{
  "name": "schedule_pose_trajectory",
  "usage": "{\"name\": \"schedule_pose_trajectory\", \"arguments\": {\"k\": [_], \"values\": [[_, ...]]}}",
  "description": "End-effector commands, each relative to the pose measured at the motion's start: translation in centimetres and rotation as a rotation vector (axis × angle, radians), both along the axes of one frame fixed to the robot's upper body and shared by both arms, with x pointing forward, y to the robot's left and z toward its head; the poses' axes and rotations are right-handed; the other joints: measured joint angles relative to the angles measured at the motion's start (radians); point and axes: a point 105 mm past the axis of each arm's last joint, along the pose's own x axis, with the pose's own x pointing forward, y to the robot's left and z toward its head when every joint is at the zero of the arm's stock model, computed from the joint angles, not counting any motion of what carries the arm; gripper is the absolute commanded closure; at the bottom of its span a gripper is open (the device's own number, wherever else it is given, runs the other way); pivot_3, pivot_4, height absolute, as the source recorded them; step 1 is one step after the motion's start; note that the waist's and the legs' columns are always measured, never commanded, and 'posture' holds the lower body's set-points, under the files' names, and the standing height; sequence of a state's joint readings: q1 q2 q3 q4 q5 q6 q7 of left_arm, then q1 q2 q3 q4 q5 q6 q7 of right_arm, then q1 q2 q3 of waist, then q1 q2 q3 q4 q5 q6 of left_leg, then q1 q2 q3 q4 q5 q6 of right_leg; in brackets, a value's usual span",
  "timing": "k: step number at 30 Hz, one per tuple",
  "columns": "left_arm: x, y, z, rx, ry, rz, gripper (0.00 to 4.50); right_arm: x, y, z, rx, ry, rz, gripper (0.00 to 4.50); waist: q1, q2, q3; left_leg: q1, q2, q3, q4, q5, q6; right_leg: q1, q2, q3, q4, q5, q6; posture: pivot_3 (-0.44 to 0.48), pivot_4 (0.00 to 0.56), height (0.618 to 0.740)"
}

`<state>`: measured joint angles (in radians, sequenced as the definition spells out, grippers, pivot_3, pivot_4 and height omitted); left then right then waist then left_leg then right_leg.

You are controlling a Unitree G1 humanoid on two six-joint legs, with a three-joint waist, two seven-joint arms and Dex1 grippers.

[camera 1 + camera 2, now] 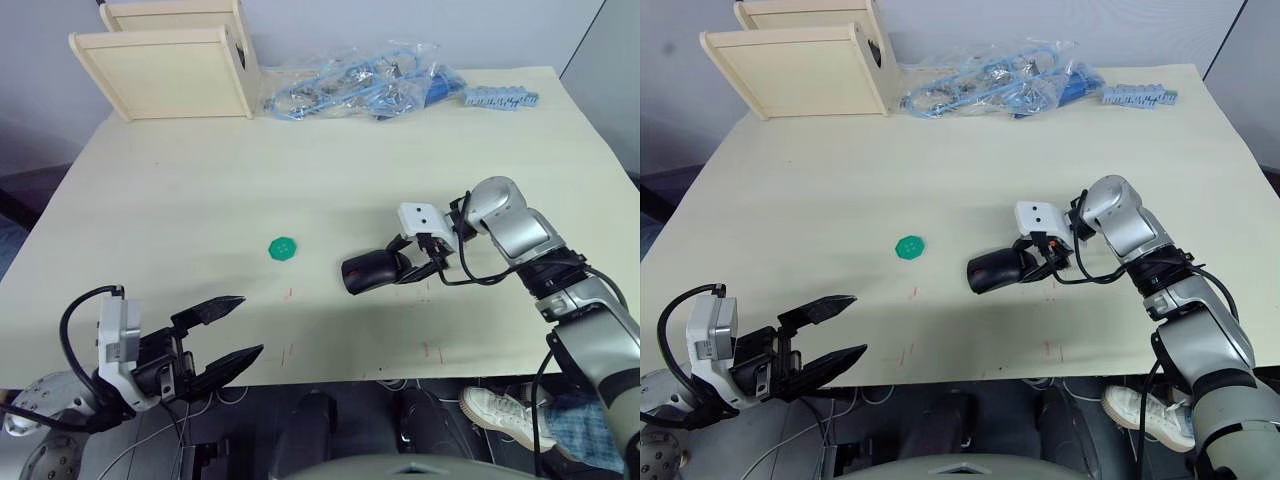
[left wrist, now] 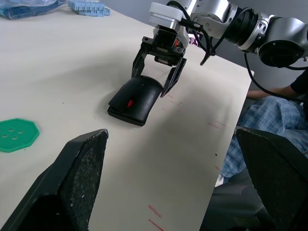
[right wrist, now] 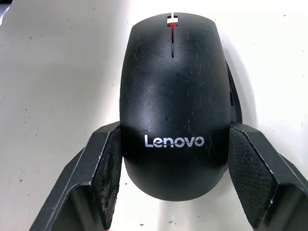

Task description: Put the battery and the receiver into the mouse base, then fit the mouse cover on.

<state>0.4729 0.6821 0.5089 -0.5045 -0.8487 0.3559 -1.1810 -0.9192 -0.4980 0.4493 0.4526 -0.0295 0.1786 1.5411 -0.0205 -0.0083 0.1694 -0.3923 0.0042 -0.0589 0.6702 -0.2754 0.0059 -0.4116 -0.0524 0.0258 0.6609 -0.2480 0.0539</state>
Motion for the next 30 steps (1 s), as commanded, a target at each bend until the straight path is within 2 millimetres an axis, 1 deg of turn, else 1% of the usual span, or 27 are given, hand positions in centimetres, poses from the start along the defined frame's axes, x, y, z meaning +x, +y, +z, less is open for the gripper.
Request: {"name": "schedule_pose_trajectory", "arguments": {"k": [1, 5, 11, 18, 25, 30], "values": [[-0.3, -0.3, 0.9, 0.01, -0.052, -0.014, 0.0, 0.2, 0.2, 1.1, -0.004, -0.032, 0.037, 1.34, 0.0, 0.0, 0.0, 0.0, 0.0, 0.0, 0.0, 0.0, 0.0, 0.0, 0.0, 0.0, 0.0, 0.0, 0.0, 0.0, 0.15, 0.74], [-0.4, -0.3, 0.9, 0.009, -0.051, -0.013, 0.0, 0.4, 0.1, 1.4, -0.013, -0.044, 0.053, 1.34, 0.0, 0.0, 0.0, 0.0, 0.0, 0.0, 0.0, 0.0, 0.0, 0.0, 0.0, 0.0, 0.0, 0.0, 0.0, 0.0, 0.15, 0.74], [-0.4, -0.3, 0.8, 0.011, -0.052, -0.015, 0.0, 0.6, 0.5, 2.1, -0.023, -0.064, 0.092, 1.34, 0.0, 0.001, 0.0, 0.0, 0.0, 0.0, 0.0, 0.0, 0.0, 0.0, 0.0, 0.0, 0.0, 0.0, 0.0, 0.0, 0.15, 0.74], [-0.5, -0.3, 0.8, 0.012, -0.051, -0.01, 0.0, 0.5, 0.8, 2.9, 0.002, -0.041, 0.099, 1.34, -0.001, 0.001, 0.001, 0.0, 0.0, 0.0, 0.0, 0.0, 0.0, 0.0, 0.0, 0.0, 0.0, 0.0, 0.0, 0.0, 0.15, 0.74], [-0.5, -0.3, 0.8, 0.011, -0.05, -0.011, 0.0, 0.9, 0.5, 2.8, -0.008, -0.046, 0.098, 1.34, -0.001, 0.001, 0.001, 0.0, 0.0, 0.0, 0.0, 0.0, 0.0, 0.0, 0.0, 0.0, 0.0, 0.0, 0.0, 0.0, 0.15, 0.74], [-0.5, -0.3, 0.7, 0.014, -0.049, -0.014, 0.0, 1.0, 0.4, 2.7, -0.035, -0.059, 0.13, 1.34, -0.005, 0.001, 0.001, 0.0, 0.0, 0.0, 0.0, 0.0, 0.0, -0.001, 0.0, 0.0, 0.0, 0.0, 0.0, 0.0, 0.15, 0.74]]}}
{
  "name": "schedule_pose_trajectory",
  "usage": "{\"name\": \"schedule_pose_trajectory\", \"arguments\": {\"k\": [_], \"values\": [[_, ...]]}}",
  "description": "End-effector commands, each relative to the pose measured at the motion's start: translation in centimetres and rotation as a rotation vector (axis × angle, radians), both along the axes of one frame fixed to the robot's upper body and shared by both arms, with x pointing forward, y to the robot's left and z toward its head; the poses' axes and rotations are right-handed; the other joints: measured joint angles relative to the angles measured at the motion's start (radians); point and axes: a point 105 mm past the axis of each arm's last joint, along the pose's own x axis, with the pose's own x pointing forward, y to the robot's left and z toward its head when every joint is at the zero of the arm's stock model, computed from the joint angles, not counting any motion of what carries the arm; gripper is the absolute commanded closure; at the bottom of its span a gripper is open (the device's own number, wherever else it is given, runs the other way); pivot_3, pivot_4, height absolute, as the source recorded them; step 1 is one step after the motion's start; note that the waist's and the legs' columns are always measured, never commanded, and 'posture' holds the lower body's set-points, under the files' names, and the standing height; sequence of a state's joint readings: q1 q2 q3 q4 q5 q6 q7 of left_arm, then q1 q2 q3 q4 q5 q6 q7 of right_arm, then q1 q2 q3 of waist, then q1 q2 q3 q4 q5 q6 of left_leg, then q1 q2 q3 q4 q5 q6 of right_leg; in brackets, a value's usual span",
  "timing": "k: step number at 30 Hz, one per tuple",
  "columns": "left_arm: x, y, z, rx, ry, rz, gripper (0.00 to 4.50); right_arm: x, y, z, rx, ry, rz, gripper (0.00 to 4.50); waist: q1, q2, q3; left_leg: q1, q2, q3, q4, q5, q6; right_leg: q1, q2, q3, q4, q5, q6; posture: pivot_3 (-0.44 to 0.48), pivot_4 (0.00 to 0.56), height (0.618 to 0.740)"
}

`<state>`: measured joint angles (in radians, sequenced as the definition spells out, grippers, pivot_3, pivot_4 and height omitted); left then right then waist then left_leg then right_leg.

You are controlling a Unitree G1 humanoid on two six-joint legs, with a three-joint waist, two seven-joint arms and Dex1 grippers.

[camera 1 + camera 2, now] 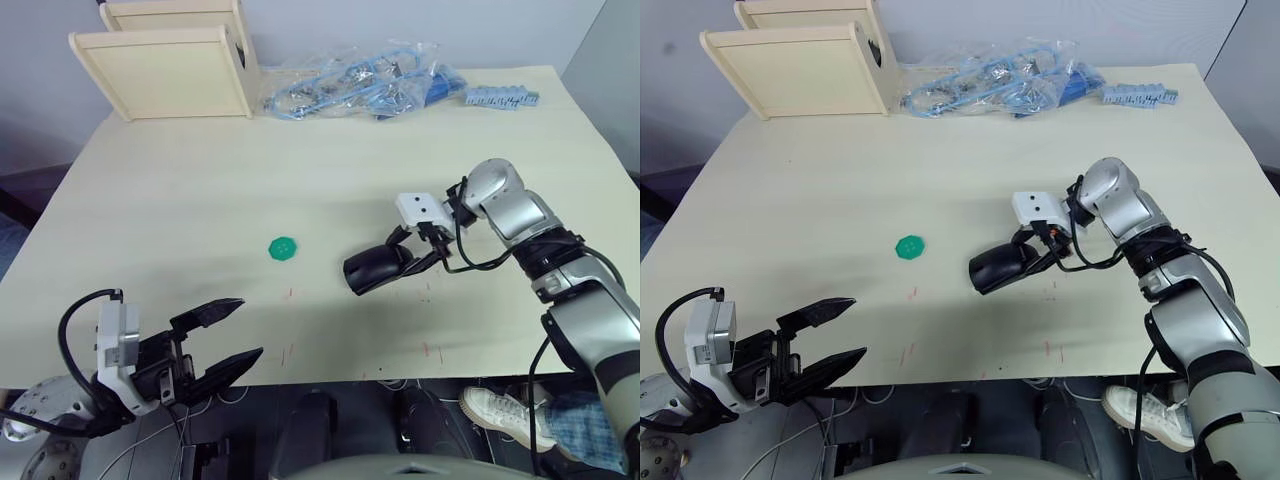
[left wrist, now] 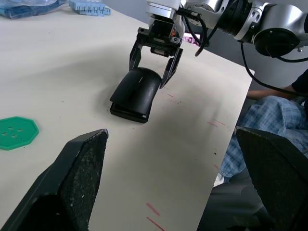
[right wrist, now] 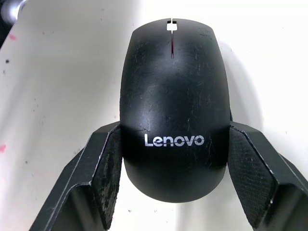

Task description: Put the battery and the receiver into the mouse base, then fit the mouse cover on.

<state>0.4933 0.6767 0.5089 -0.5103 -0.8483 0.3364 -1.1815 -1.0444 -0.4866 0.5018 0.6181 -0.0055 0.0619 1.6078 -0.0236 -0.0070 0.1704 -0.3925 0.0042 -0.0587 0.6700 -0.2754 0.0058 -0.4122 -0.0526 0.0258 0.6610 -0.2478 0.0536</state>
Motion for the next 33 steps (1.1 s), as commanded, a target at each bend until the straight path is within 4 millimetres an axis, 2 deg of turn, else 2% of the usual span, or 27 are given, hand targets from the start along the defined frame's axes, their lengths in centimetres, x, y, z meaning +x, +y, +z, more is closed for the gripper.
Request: {"name": "schedule_pose_trajectory", "arguments": {"k": [1, 33], "values": [[-0.3, -0.2, 0.8, 0.014, -0.046, -0.018, 0.0, 0.3, 0.2, 1.3, 0.004, -0.049, 0.048, 1.34, -0.005, 0.0, 0.0, 0.0, 0.0, 0.0, 0.0, 0.0, 0.0, 0.0, 0.0, 0.0, 0.0, 0.0, 0.0, 0.0, 0.15, 0.74], [-0.4, -0.5, 0.9, 0.014, -0.047, -0.014, 0.0, 0.9, 1.7, 1.5, -0.008, -0.021, 0.106, 1.34, -0.018, 0.003, 0.002, 0.0, 0.0, 0.0, -0.001, 0.0, 0.0, -0.001, 0.0, 0.0, 0.0, 0.0, 0.0, 0.0, 0.15, 0.74]]}}
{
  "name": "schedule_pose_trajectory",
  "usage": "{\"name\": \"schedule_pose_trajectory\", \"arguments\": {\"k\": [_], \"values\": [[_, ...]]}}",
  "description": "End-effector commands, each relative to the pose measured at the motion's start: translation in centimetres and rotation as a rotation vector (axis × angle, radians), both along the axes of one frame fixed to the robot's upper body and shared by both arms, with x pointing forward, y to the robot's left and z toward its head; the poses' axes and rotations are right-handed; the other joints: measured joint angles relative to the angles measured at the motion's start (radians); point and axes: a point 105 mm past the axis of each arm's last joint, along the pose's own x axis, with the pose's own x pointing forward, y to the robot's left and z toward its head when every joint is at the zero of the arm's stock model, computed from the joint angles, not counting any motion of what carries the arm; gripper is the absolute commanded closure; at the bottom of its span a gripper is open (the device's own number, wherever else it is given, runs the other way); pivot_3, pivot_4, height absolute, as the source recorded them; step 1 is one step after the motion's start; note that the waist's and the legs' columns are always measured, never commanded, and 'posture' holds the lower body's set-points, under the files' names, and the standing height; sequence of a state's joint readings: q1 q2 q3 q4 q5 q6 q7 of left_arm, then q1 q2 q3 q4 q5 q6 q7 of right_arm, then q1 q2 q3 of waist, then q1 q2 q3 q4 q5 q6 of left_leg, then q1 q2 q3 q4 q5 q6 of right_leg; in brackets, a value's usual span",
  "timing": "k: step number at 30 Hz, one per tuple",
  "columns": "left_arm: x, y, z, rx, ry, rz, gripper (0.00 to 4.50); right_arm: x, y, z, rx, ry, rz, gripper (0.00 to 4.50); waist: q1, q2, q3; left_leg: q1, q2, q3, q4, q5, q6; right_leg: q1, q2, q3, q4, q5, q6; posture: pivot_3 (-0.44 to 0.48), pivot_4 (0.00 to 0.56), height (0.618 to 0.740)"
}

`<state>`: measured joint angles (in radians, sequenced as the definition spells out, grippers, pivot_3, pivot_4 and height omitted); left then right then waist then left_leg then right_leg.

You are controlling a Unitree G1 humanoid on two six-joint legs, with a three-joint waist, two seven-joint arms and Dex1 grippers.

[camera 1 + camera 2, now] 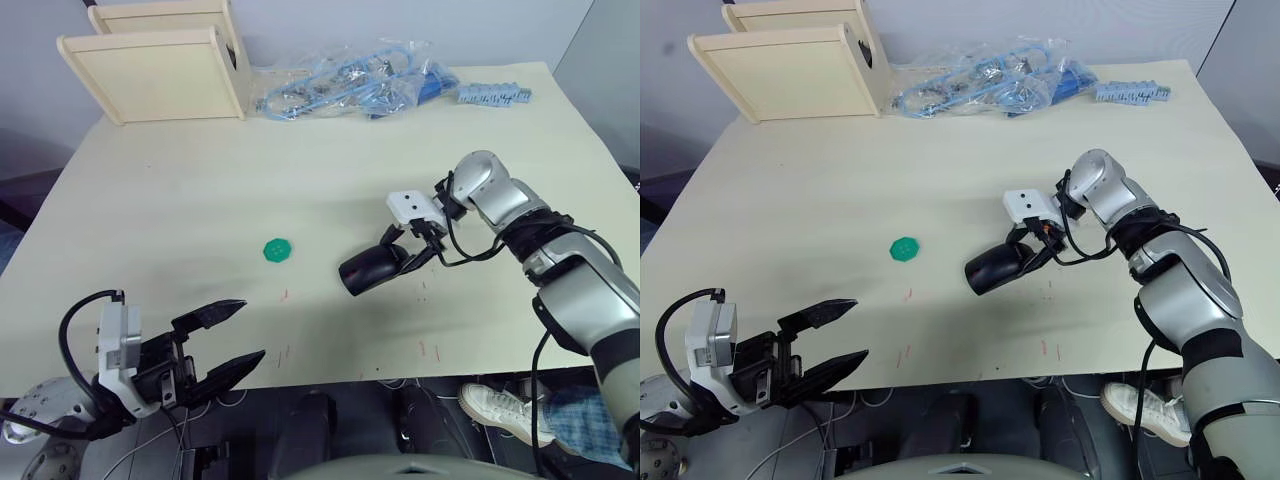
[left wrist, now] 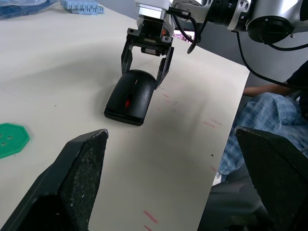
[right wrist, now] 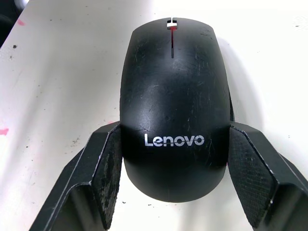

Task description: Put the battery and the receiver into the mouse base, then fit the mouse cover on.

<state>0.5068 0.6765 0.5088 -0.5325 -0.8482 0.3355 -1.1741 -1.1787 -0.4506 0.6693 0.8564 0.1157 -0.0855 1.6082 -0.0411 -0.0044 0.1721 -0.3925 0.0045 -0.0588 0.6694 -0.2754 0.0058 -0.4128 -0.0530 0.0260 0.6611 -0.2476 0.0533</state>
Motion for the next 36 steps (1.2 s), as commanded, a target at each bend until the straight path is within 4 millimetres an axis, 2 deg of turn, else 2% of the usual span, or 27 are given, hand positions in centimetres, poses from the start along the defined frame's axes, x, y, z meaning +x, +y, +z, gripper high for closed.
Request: {"name": "schedule_pose_trajectory", "arguments": {"k": [1, 36], "values": [[-0.22, -0.22, 0.81, 0.007, -0.045, -0.009, 0.0, 0.26, 0.73, 1.48, 0.02, -0.042, 0.035, 1.34, 0.0, 0.0, 0.0, 0.0, 0.0, 0.0, 0.0, 0.0, 0.0, 0.0, 0.0, 0.0, 0.0, 0.0, 0.0, 0.0, 0.15, 0.74], [-0.05, -0.33, 0.77, 0.005, -0.045, -0.006, 0.0, 0.6, 0.25, 0.98, -0.017, -0.041, 0.041, 1.34, 0.0, 0.001, 0.001, 0.0, 0.0, 0.0, 0.0, 0.0, 0.0, 0.0, 0.0, 0.0, 0.0, 0.0, 0.0, 0.0, 0.15, 0.74]]}}
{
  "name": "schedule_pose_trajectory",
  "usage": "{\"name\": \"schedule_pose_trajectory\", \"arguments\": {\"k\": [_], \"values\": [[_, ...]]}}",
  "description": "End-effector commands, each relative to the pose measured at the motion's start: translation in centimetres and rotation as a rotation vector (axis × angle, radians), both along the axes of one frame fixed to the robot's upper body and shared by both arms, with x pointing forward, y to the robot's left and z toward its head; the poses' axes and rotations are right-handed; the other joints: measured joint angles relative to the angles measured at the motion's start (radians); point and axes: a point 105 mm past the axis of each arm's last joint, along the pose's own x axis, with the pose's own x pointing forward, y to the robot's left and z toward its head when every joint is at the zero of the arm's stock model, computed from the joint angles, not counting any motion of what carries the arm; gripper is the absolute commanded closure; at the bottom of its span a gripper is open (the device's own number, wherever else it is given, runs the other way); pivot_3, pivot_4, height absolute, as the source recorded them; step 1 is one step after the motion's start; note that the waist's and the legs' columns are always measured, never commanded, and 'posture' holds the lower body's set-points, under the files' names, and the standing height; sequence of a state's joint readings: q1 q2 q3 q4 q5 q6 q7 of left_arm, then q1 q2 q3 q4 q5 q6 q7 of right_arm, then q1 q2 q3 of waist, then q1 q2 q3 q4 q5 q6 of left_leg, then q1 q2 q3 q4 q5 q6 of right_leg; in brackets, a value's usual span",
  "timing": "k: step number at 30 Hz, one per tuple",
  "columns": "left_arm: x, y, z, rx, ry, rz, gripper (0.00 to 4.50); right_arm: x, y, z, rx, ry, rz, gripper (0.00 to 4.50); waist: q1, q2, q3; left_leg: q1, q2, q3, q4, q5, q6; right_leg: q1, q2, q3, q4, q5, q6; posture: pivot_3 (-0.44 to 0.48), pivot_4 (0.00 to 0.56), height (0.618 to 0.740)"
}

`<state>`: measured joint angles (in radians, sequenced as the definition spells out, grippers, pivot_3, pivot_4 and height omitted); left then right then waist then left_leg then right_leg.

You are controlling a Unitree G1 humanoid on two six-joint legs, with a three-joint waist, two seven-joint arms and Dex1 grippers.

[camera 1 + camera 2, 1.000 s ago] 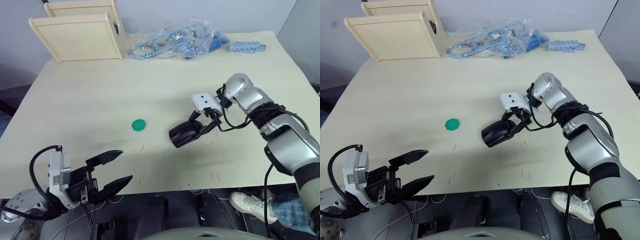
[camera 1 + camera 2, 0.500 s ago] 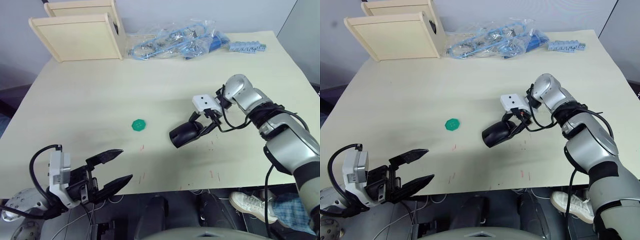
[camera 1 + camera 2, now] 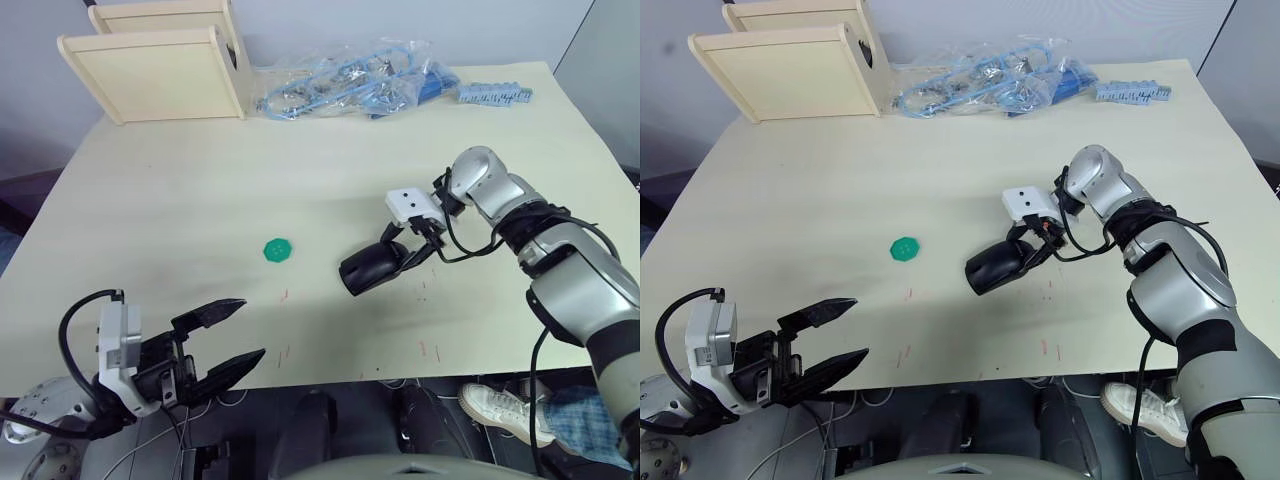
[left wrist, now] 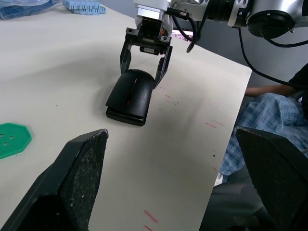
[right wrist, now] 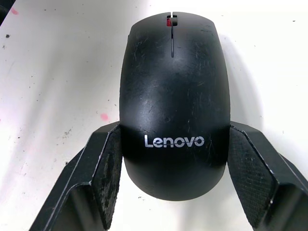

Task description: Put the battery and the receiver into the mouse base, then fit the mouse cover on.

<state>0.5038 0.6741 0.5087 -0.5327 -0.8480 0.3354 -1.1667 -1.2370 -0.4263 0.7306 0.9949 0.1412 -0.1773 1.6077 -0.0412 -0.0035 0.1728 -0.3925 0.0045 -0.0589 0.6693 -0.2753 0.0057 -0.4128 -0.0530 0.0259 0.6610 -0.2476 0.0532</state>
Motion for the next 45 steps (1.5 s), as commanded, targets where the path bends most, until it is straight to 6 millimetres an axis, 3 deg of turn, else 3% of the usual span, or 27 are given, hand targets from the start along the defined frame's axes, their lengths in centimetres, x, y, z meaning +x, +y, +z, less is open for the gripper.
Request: {"name": "schedule_pose_trajectory", "arguments": {"k": [1, 45], "values": [[-0.2, -0.3, 0.7, 0.006, -0.041, -0.014, 0.0, 0.0, 0.4, 1.1, 0.008, -0.031, 0.032, 1.34, 0.0, 0.0, 0.0, 0.0, 0.0, 0.0, 0.0, 0.0, 0.0, 0.0, 0.0, 0.0, 0.0, 0.0, 0.0, 0.0, 0.15, 0.74], [-0.2, -0.5, 0.5, 0.001, -0.044, -0.006, 0.0, -0.3, 2.4, 0.4, -0.059, -0.051, 0.11, 1.34, -0.004, 0.0, 0.0, 0.002, 0.001, 0.001, 0.0, 0.0, 0.0, 0.0, 0.001, 0.0, 0.001, 0.001, -0.001, 0.0, 0.15, 0.74]]}}
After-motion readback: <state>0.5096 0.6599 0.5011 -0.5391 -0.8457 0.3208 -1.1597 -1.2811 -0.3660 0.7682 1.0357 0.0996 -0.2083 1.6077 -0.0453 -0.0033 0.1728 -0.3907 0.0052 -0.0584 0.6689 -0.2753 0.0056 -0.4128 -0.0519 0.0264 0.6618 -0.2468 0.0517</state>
